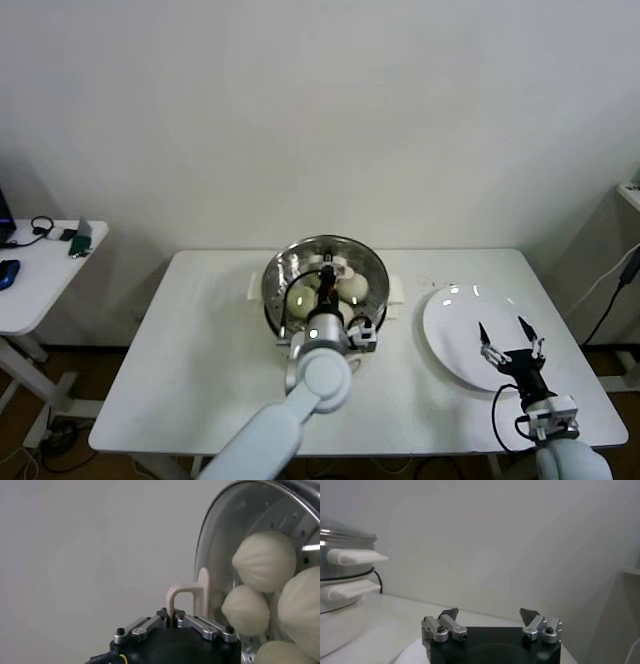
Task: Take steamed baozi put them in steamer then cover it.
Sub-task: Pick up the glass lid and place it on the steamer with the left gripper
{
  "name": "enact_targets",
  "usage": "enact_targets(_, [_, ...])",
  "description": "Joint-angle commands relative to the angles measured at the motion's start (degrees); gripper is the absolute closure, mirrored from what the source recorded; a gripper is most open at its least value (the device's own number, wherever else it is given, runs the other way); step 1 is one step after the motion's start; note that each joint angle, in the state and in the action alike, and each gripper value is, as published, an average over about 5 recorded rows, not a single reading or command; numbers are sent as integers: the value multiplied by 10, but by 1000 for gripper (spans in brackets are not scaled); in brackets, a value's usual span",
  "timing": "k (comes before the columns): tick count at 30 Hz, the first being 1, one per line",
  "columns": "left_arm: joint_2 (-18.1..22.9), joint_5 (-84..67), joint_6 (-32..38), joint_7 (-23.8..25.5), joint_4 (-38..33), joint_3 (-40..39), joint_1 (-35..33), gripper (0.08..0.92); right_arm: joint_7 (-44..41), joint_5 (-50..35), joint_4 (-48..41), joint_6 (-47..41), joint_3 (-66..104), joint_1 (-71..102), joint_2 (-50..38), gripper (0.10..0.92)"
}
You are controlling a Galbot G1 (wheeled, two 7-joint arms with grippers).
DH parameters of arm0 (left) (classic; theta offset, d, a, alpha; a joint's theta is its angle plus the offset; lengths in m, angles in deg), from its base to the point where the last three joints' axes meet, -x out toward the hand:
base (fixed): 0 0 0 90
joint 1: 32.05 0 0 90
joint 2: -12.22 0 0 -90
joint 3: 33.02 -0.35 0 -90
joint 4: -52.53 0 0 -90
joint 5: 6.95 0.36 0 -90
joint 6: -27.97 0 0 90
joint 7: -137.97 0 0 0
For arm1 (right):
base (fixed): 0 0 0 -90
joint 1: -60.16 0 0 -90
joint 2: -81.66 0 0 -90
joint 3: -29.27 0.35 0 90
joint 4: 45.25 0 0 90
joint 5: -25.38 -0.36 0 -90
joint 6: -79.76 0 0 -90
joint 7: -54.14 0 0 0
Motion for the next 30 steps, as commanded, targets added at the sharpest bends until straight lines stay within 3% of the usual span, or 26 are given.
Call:
enact_targets(1, [-5,-6,3,-4,2,2,-1,850,-1,3,-1,1,1,0,1,203])
enact_targets(20, [-6,-29,-1,-15,-19,-4,-6,834,-10,9,-3,-2,6,-3,1,203])
enact_targets(30, [-64,-82,-18,-14,-97,-23,-7,568,-14,4,-4,-12,8,-3,-1,203])
